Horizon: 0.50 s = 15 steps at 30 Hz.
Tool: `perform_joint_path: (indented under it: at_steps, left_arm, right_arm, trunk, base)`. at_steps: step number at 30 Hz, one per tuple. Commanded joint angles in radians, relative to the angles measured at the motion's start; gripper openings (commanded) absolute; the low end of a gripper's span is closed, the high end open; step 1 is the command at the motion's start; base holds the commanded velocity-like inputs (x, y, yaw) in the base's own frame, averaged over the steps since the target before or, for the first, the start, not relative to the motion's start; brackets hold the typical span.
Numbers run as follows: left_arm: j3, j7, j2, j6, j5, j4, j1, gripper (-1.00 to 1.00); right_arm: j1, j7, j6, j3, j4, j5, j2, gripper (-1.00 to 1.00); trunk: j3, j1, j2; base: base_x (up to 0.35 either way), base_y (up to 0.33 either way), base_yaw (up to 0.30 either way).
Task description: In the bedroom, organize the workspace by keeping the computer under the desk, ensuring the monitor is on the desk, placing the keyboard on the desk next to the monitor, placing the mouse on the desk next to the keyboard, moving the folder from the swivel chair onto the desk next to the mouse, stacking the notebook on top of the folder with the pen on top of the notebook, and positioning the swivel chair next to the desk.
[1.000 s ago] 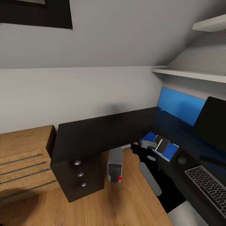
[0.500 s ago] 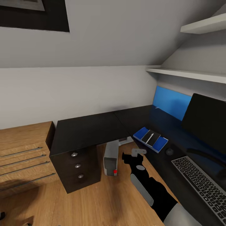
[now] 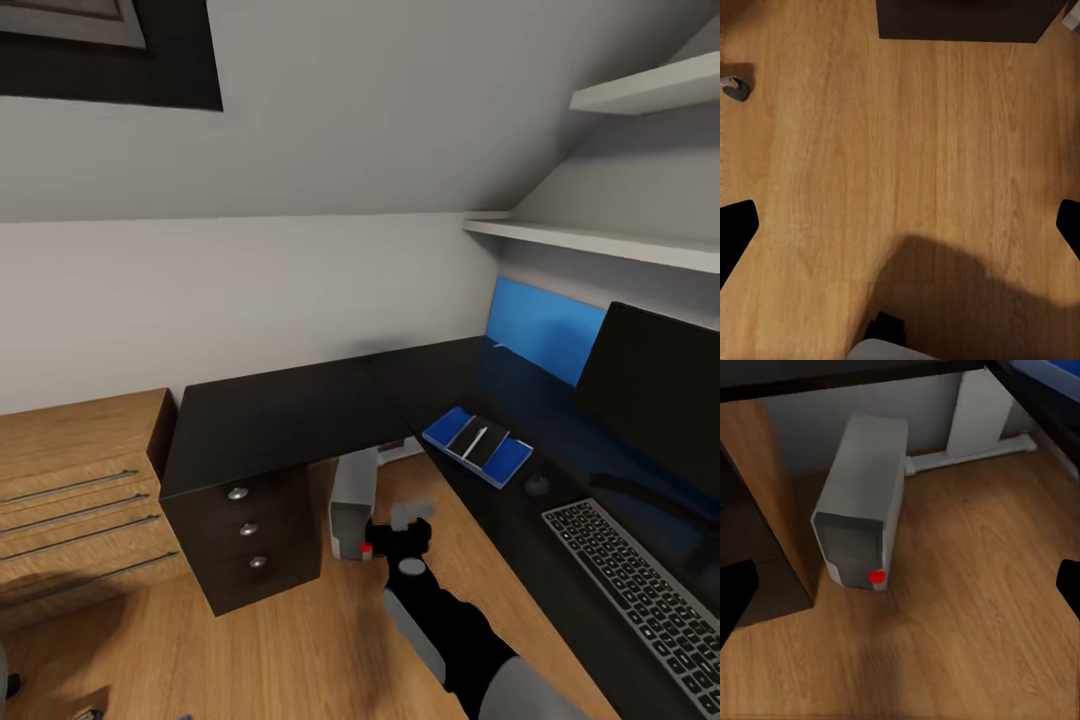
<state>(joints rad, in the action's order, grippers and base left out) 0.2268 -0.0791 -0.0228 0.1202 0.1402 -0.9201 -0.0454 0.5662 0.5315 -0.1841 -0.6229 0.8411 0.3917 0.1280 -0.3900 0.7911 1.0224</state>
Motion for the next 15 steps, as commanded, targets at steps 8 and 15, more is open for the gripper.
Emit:
perform_joint_path:
  at_steps: [8,15]
  left_arm:
    - [0.004,-0.004,0.0,0.008,0.012,0.028,-0.001,1.0]
    - [0.0,0.0,-0.004,-0.054,0.01,0.101,-0.001,1.0]
  right_arm:
    - [0.001,-0.099,0.366,-0.008,-0.452,-0.051,0.046,1.0]
    - [-0.027,-0.189,0.507,-0.005,-0.723,-0.051,0.046,1.0]
  trunk:
    - [0.024,-0.031,-0.055]
    - [0.046,-0.057,-0.104]
  base:
    - [-0.001,0.0,0.0]
    - [0.0,0.0,0.0]
